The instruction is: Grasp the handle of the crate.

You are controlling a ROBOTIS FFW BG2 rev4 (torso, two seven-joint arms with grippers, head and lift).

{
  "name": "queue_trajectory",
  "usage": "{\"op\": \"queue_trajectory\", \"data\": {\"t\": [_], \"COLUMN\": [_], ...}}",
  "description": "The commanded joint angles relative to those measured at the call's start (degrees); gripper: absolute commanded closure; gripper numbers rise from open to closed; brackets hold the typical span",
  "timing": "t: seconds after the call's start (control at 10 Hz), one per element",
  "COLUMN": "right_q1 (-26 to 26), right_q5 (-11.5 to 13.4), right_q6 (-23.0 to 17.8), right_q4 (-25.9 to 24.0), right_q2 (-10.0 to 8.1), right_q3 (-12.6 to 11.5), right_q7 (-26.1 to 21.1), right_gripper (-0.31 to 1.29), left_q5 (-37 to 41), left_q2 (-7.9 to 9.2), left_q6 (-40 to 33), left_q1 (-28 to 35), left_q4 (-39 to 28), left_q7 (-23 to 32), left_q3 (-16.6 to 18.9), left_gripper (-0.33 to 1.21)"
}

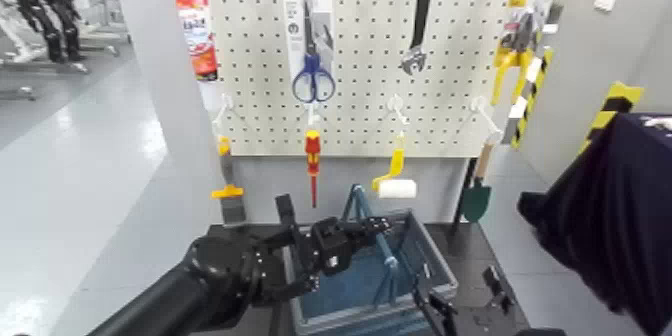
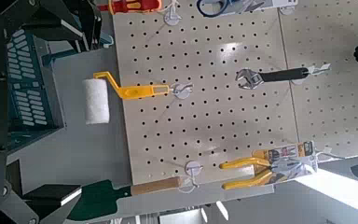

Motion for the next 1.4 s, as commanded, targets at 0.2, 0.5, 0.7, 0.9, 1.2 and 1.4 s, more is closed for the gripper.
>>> {"op": "queue_trajectory", "data": {"t": [0.2,0.5,0.7,0.9,1.2,1.4], "right_q1": [0.2,0.5,0.7,0.7,0.8,0.9], "right_q5": [0.1,0.3,0.5,0.6,0.8,0.9], "right_q6": [0.1,0.3,0.7,1.0,1.2,1.2], "right_q4": [0.0,0.0,0.0,0.0,0.0,0.0], "right_q2": [0.16,0.33,0.42,0.51,0.6,0.69], "right_q3": [-0.3,-0.5,-0.7,-0.8,-0.8,-1.0], "right_q7": [0.0,-0.1,-0.1,-0.2,-0.4,-0.4], "right_gripper": [0.14,0.14,0.14,0.14,0.14,0.14], "left_q5": [0.0,0.0,0.0,-0.1,-0.1,-0.1], "left_q2": [0.46,1.34,2.57,3.71,4.86,5.91], "left_q6": [0.6,1.6,2.3,3.0,4.2,4.5], "left_q1": [1.5,3.4,5.9,8.6,12.3,15.2], "left_q4": [-1.9,-4.6,-9.2,-13.2,-18.7,-23.0], "left_q7": [-0.2,-0.5,-0.4,0.1,2.7,3.7], "left_q3": [0.5,1.5,3.0,5.2,8.2,9.6], "left_gripper": [1.14,1.14,1.14,1.14,1.14,1.14]}}
